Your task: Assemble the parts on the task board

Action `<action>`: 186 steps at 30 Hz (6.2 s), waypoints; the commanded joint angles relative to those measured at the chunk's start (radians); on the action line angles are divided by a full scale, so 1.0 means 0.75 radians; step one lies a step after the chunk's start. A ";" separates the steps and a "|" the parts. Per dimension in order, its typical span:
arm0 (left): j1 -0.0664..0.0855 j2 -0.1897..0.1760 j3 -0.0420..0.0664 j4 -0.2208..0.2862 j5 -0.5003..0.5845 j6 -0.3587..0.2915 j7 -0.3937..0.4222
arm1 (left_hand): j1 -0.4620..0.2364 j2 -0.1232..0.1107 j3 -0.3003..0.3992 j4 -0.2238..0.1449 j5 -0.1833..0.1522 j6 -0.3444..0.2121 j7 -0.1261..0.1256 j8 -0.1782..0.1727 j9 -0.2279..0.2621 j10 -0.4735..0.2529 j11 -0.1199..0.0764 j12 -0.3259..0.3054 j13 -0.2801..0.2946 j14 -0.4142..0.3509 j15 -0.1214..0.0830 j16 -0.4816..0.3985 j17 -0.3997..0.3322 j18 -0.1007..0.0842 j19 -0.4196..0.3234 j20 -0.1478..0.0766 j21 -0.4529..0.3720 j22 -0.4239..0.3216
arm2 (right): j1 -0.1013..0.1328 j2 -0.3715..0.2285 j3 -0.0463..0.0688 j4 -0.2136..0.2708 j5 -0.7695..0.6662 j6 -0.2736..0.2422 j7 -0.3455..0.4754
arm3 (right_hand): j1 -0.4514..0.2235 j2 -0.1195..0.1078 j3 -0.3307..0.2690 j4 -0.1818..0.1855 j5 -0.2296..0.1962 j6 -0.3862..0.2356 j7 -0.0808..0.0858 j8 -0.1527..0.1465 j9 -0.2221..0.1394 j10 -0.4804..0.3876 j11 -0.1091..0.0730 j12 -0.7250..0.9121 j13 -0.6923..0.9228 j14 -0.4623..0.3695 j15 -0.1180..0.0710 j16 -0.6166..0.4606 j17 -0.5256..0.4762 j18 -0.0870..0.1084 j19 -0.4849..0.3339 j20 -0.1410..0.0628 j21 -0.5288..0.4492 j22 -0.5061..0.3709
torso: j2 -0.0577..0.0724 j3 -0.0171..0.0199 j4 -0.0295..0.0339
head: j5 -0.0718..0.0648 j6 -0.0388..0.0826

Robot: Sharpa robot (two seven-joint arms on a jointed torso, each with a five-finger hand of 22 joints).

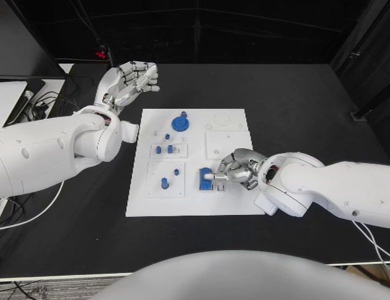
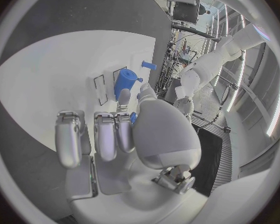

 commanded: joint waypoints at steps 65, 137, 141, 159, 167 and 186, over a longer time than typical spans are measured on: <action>0.001 0.003 0.001 -0.002 0.004 0.013 0.019 | 0.005 0.020 -0.013 -0.001 0.020 -0.010 0.151 0.008 -0.002 -0.007 -0.003 0.013 -0.002 -0.009 0.000 0.013 -0.007 0.004 0.009 0.003 0.009 -0.003 | 0.001 0.045 0.000 -0.045 -0.102 0.130 -0.022 | 0.328 0.069 0.123 -0.113 0.122 -0.031 -0.029 -0.001 0.188 0.141 -0.041 0.003 0.350 0.140 -0.041 0.003 0.351 -0.010 0.139 -0.047 0.004 0.351 | 0.000 0.0002 0.0000 | -0.007 0.000; -0.010 0.014 0.001 -0.018 0.004 0.016 0.017 | 0.007 0.021 -0.014 -0.001 0.022 -0.010 0.151 0.010 -0.002 -0.008 -0.003 0.014 -0.002 -0.010 0.000 0.014 -0.009 0.004 0.010 0.003 0.010 -0.004 | 0.140 -0.757 -0.005 -0.156 -0.316 0.161 0.020 | 0.127 -0.006 -0.025 0.008 0.092 -0.061 0.152 -0.590 -0.408 0.141 0.125 0.003 0.350 0.140 0.101 0.003 0.351 -0.010 0.139 0.091 0.004 0.351 | 0.002 0.0026 -0.0009 | -0.386 0.000; -0.011 0.014 0.001 -0.019 0.004 0.017 0.017 | 0.007 0.021 -0.014 -0.001 0.022 -0.010 0.151 0.010 -0.002 -0.008 -0.003 0.014 -0.002 -0.010 0.000 0.014 -0.009 0.004 0.010 0.003 0.010 -0.004 | 0.139 -0.747 -0.005 -0.160 -0.384 0.254 -0.067 | 0.118 -0.017 -0.018 0.008 0.083 -0.052 0.149 -0.604 -0.426 0.141 0.123 0.003 0.350 0.140 0.100 0.003 0.351 -0.010 0.139 0.090 0.004 0.351 | 0.002 0.0025 -0.0008 | -0.393 0.000; -0.012 0.010 0.001 -0.019 0.004 0.018 0.017 | 0.007 0.021 -0.014 -0.001 0.022 -0.010 0.151 0.010 -0.002 -0.008 -0.003 0.014 -0.002 -0.010 0.000 0.014 -0.009 0.004 0.010 0.003 0.010 -0.004 | 0.131 -0.719 -0.007 -0.139 -0.476 0.403 -0.154 | 0.016 -0.098 0.065 0.012 0.025 0.082 0.119 -0.708 -0.541 0.141 0.097 0.003 0.350 0.140 0.084 0.003 0.351 -0.010 0.139 0.075 0.004 0.351 | 0.002 0.0017 0.0006 | -0.387 0.000; -0.012 0.010 0.001 -0.019 0.004 0.019 0.016 | 0.007 0.021 -0.014 -0.001 0.022 -0.010 0.151 0.010 -0.002 -0.008 -0.003 0.014 -0.002 -0.010 0.000 0.014 -0.009 0.004 0.010 0.003 0.010 -0.004 | 0.129 -0.712 -0.012 -0.118 -0.477 0.489 -0.185 | 0.015 -0.097 0.079 0.010 0.016 0.108 0.108 -0.720 -0.554 0.141 0.088 0.003 0.350 0.140 0.078 0.003 0.351 -0.010 0.139 0.070 0.004 0.351 | 0.001 0.0009 0.0002 | -0.393 0.000; -0.012 0.008 0.001 -0.020 0.004 0.018 0.014 | 0.009 0.022 -0.018 -0.001 0.024 -0.011 0.151 0.012 -0.002 -0.008 -0.003 0.016 -0.002 -0.010 0.000 0.018 -0.013 0.004 0.010 0.003 0.011 -0.005 | 0.117 -0.670 -0.020 -0.116 -0.476 0.622 -0.224 | 0.086 -0.080 0.100 0.006 0.028 0.130 0.077 -0.773 -0.591 0.141 0.061 0.003 0.350 0.140 0.059 0.003 0.351 -0.010 0.139 0.053 0.004 0.351 | 0.001 0.0011 -0.0010 | -0.399 0.000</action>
